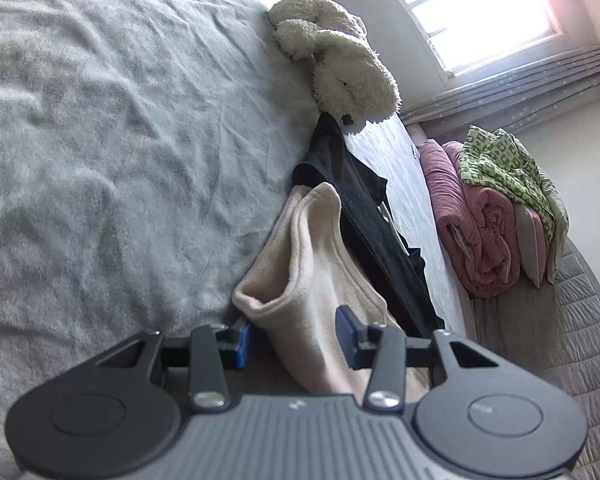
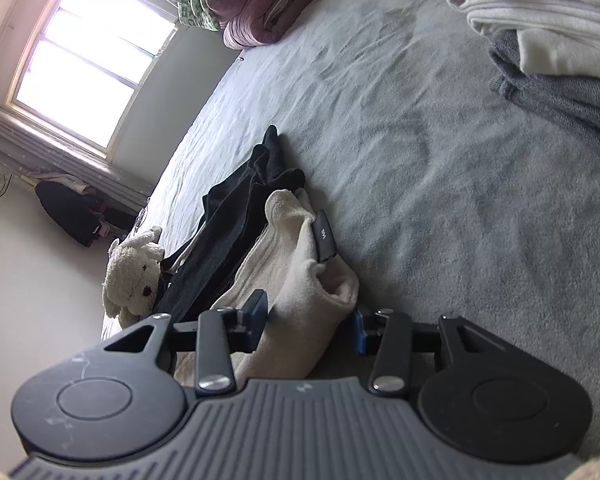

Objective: Fold clothes

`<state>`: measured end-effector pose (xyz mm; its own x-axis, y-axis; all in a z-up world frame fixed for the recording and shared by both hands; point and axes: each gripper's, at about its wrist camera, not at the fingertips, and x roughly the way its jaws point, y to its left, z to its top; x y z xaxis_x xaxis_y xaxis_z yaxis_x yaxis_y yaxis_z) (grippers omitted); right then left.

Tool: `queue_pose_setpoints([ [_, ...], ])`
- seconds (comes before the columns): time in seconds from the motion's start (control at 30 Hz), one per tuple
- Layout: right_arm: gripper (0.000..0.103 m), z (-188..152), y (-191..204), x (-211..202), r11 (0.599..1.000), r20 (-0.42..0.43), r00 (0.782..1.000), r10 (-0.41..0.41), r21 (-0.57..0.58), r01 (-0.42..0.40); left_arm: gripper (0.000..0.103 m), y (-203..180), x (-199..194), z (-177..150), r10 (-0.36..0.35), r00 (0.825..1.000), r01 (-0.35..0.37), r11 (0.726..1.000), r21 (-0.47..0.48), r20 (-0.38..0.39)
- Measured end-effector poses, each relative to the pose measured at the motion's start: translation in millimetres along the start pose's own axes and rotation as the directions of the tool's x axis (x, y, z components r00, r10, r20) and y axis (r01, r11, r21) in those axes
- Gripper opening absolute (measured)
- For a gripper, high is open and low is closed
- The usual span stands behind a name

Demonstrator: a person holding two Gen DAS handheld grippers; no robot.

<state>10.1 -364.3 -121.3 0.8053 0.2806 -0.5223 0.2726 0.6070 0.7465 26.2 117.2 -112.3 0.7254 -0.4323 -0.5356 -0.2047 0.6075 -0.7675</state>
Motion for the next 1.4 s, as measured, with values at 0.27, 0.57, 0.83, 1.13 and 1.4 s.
queue_pose_setpoints([
  [0.27, 0.046, -5, 8, 5, 0.998, 0.037, 0.999, -0.021, -0.062, 0.023, 0.035, -4, 3, -5, 0.017, 0.999, -0.019, 0.999, 0.039, 0.045],
  [0.57, 0.046, -7, 11, 7, 0.996, 0.045, 0.999, -0.029, -0.088, 0.033, 0.031, -6, 5, -6, 0.032, 0.998, -0.034, 0.999, 0.039, 0.053],
  [0.83, 0.044, -7, 11, 7, 0.995, 0.045, 0.999, -0.031, -0.095, 0.035, 0.028, -6, 6, -6, 0.043, 0.998, -0.045, 0.998, 0.034, 0.054],
  [1.13, 0.020, -9, 14, 8, 0.986, 0.059, 0.996, -0.073, -0.143, 0.081, 0.014, -10, 8, -7, 0.072, 0.995, -0.077, 0.994, 0.072, 0.063],
  [1.4, 0.010, -13, 32, -3, 0.966, 0.122, 0.988, -0.097, -0.228, 0.123, 0.007, -25, -1, -11, 0.111, 0.989, -0.125, 0.980, 0.153, 0.099],
])
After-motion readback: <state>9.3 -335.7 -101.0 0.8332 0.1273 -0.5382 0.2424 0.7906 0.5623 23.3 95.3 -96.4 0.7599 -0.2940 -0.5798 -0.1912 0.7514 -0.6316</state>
